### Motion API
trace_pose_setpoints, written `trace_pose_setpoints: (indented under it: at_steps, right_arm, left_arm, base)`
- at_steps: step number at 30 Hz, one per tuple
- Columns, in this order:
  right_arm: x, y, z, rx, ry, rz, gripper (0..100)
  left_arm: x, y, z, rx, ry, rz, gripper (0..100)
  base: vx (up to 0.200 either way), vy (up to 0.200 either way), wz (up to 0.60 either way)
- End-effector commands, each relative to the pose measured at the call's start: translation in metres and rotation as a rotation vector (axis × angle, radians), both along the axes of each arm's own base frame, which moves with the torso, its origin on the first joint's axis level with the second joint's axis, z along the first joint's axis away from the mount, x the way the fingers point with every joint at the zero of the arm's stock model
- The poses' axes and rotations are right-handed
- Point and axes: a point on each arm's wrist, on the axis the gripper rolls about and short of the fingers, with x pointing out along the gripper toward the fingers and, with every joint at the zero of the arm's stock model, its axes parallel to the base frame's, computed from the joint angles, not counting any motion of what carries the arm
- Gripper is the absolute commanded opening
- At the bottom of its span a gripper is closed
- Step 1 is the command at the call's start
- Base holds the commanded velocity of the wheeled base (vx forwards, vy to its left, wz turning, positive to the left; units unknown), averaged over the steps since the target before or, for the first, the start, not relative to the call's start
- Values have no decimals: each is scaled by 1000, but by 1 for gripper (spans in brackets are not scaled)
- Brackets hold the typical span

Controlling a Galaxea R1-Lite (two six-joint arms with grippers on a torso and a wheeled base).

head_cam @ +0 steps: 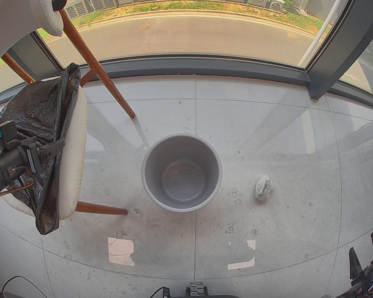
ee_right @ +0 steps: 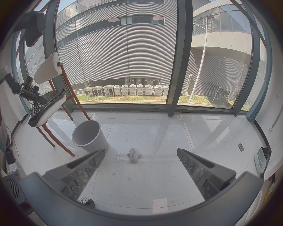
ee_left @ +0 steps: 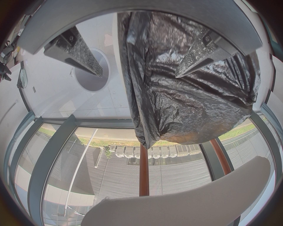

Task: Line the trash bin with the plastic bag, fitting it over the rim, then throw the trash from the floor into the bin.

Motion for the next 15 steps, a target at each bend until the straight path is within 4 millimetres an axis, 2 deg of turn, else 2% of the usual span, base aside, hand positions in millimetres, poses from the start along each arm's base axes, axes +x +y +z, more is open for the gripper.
trace_pose_setpoints:
  at_steps: [1,5,8,9,15]
  right_arm:
    - [0,0,-5,0,5,0,100]
    - [0,0,-4,0,3,2,100]
    - [0,0,-5,0,5,0,100]
    - [0,0,-5,0,5,2,100]
    - [0,0,-4,1,3,2,100]
  left_arm:
    - [27,0,-12,3,44,17,100]
    - [42,0,-11,6,11,39,100]
    - [44,-4,-14,7,13,24,100]
    - [44,-4,-14,7,14,23,0]
    - [44,-4,-15,7,16,23,0]
  base:
    - [0,0,0]
    - [0,0,0]
    - [0,0,0]
    - [0,0,0]
    - [0,0,0]
